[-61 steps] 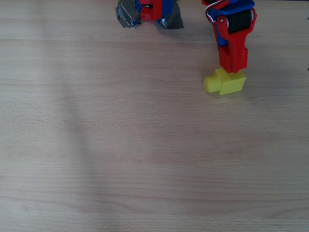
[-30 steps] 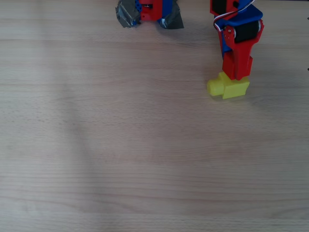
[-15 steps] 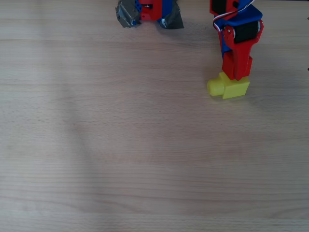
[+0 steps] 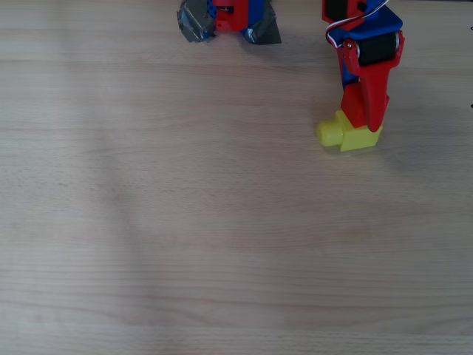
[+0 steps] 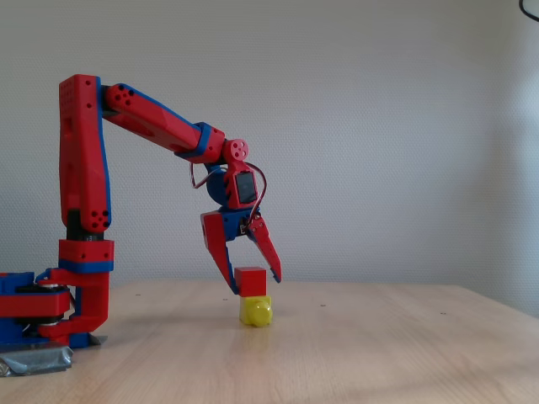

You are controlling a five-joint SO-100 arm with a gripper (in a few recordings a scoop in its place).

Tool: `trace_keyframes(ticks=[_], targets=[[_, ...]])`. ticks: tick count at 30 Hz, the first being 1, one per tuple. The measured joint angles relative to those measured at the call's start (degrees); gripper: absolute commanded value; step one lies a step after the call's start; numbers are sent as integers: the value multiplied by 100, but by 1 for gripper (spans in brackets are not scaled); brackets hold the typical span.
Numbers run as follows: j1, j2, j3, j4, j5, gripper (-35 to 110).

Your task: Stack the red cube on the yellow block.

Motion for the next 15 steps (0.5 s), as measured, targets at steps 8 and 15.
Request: trace_keyframes(ticks=[8, 15], targets=[[0, 18, -18, 185, 0, 31], [0, 123, -185, 369, 123, 32]])
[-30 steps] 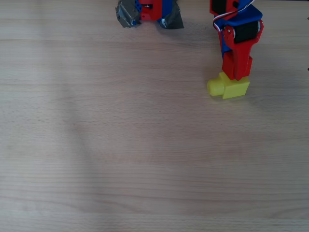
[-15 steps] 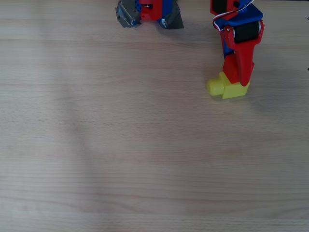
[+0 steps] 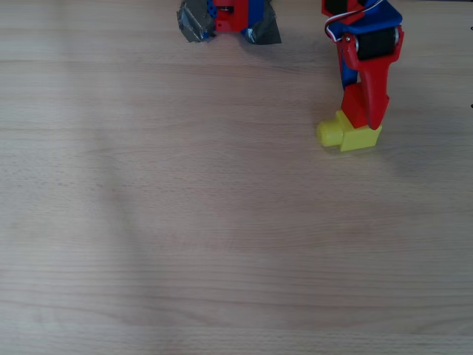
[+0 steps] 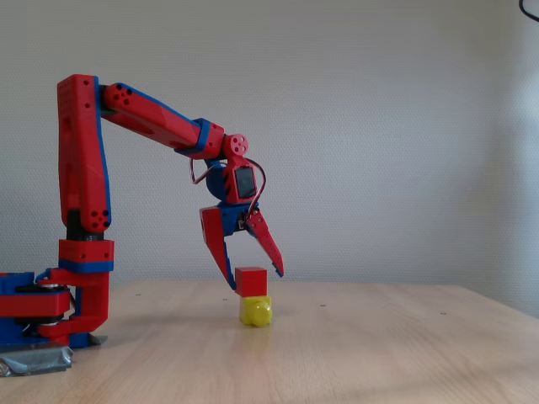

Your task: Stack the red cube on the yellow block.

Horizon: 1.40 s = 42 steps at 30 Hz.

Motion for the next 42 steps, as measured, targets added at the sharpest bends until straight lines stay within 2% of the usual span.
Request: trace_keyframes(ticks=[24, 29, 35, 39, 42], targets=[[88, 659, -308, 721, 53, 34], [264, 1450, -299, 721, 193, 35], [1090, 2681, -299, 1116, -9, 17], [1758, 3120, 492, 492, -352, 1], [2118, 3595, 1441, -79, -659, 0]])
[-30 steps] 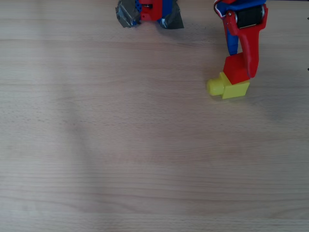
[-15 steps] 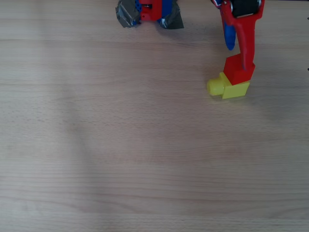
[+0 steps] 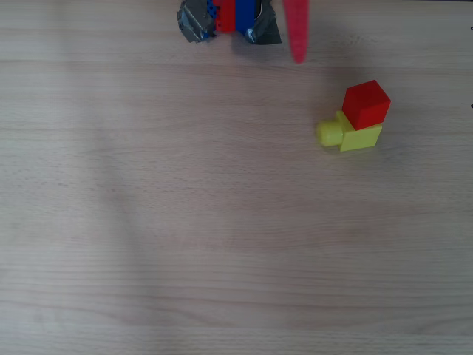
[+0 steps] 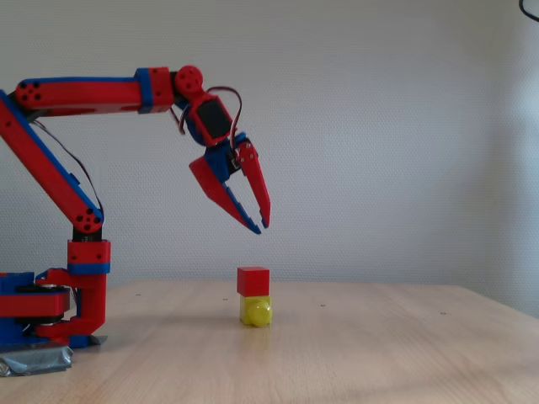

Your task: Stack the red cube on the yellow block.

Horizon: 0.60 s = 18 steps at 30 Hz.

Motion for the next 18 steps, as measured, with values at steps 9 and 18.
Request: trace_keyframes(ticks=[9, 18], targets=[[976, 2039, 2487, -1002, -1011, 0], [1257, 3718, 3656, -1002, -1327, 0]])
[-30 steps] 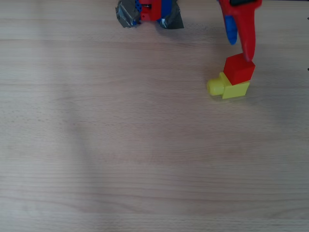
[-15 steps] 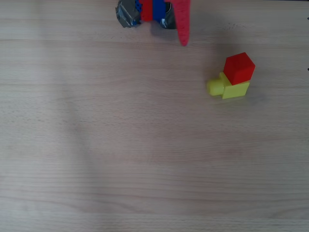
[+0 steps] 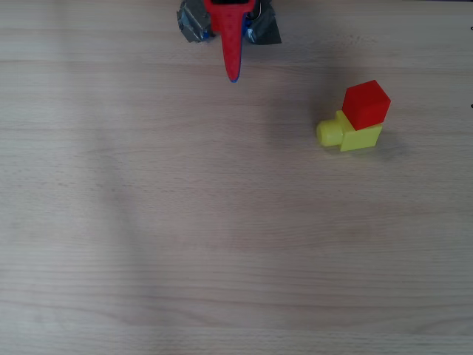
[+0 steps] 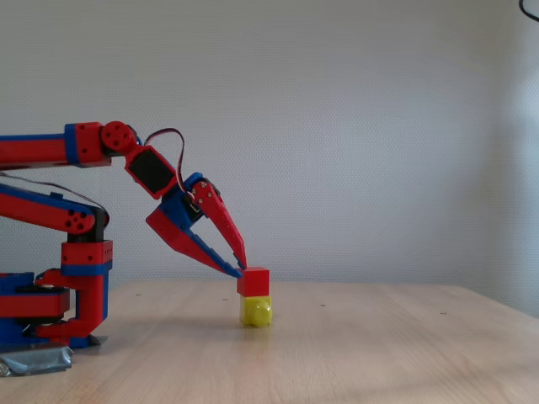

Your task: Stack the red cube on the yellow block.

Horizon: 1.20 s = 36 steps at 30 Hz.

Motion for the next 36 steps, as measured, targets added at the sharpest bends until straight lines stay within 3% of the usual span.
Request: trace_keyframes(ticks=[14, 36], targets=[[360, 1749, 1222, 501, 0, 0], [360, 1784, 1450, 606, -18, 0]])
